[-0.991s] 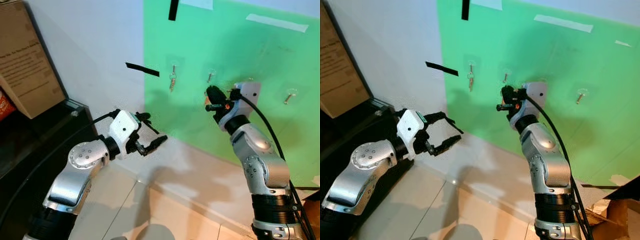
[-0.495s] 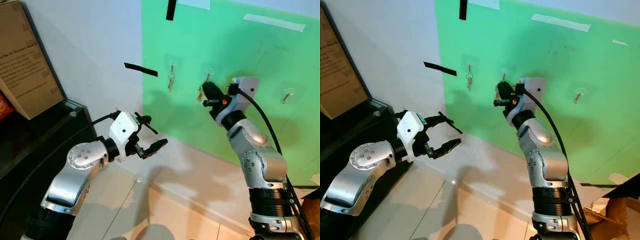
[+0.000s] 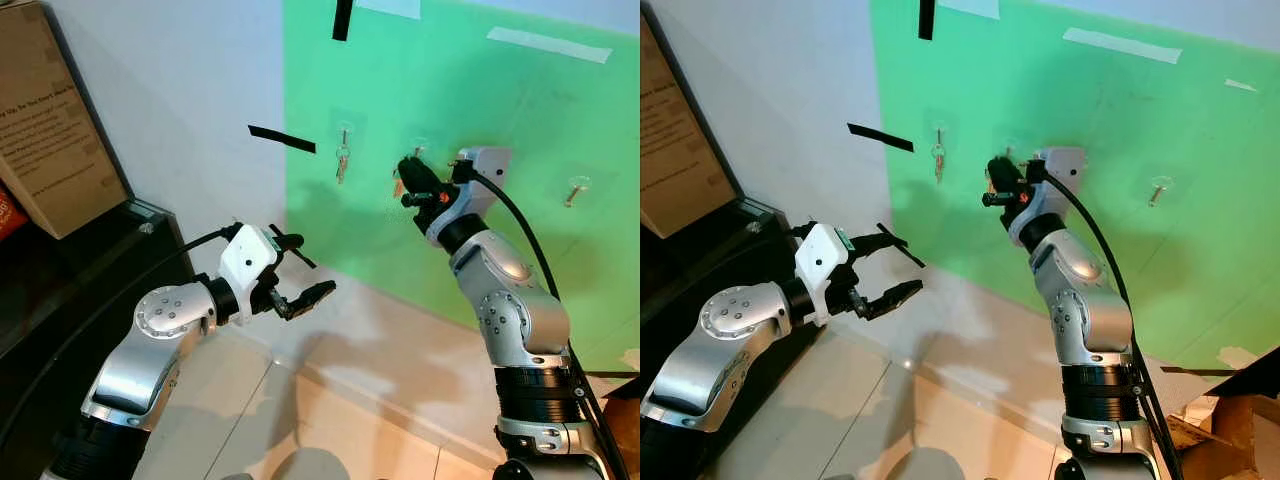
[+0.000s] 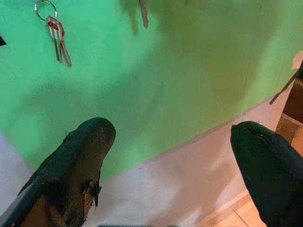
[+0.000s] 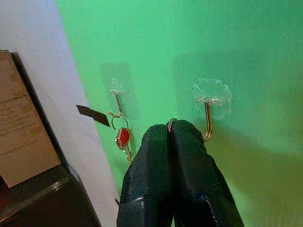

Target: Hang keys on a hook

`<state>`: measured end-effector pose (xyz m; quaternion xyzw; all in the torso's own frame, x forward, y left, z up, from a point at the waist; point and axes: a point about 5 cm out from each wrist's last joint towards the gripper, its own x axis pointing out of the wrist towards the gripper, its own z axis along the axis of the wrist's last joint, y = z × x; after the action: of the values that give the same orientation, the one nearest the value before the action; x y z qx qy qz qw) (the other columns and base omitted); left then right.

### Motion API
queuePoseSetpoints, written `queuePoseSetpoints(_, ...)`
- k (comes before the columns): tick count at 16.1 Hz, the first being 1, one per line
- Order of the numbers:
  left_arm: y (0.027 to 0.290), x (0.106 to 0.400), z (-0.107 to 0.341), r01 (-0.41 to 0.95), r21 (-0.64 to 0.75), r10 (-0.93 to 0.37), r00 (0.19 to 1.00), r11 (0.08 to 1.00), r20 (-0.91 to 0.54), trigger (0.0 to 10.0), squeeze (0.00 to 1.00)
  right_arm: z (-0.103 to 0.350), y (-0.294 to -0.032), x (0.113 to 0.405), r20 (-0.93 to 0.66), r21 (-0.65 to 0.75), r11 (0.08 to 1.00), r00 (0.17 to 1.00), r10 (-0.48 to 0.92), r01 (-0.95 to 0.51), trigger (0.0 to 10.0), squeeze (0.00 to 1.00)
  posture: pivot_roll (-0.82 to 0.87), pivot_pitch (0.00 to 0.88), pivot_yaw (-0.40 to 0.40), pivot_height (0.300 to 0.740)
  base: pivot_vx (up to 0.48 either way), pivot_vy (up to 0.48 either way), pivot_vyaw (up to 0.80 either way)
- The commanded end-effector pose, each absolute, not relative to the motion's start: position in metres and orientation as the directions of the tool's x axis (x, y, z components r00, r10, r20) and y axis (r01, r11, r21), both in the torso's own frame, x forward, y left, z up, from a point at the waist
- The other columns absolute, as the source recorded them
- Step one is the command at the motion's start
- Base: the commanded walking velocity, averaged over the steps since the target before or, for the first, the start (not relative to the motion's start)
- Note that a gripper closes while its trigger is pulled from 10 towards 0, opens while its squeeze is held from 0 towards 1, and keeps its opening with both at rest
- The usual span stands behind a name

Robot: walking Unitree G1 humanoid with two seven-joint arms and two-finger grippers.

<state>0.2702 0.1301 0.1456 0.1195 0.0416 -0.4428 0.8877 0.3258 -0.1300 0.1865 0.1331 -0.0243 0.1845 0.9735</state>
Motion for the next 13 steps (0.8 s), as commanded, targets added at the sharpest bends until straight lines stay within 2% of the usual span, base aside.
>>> queuePoseSetpoints(1, 0.128, 0.268, 0.149, 0.805, 0.186, -0.787, 0.592, 0.564, -0.177, 10.0, 0.0, 0.193, -0.129, 0.328, 0.108, 0.261, 0.89, 0.927, 0.359, -0.375, 10.0, 0.0, 0.01, 0.0, -0.032, 0.74, 0.0, 0.0, 0.0)
queuePoseSetpoints(7, 0.128, 0.269, 0.15, 0.804, 0.187, -0.785, 0.593, 0.565, -0.179, 10.0, 0.0, 0.189, -0.144, 0.337, 0.073, 0.295, 0.919, 0.965, 0.25, -0.26, 10.0, 0.0, 0.02, 0.0, -0.033, 0.74, 0.0, 0.0, 0.0)
queuePoseSetpoints(13, 0.128, 0.269, 0.149, 0.806, 0.186, -0.786, 0.59, 0.562, -0.184, 10.0, 0.0, 0.173, -0.155, 0.329, 0.007, 0.321, 0.928, 0.98, 0.2, -0.192, 10.0, 0.0, 0.02, 0.0, -0.032, 0.74, 0.0, 0.0, 0.0)
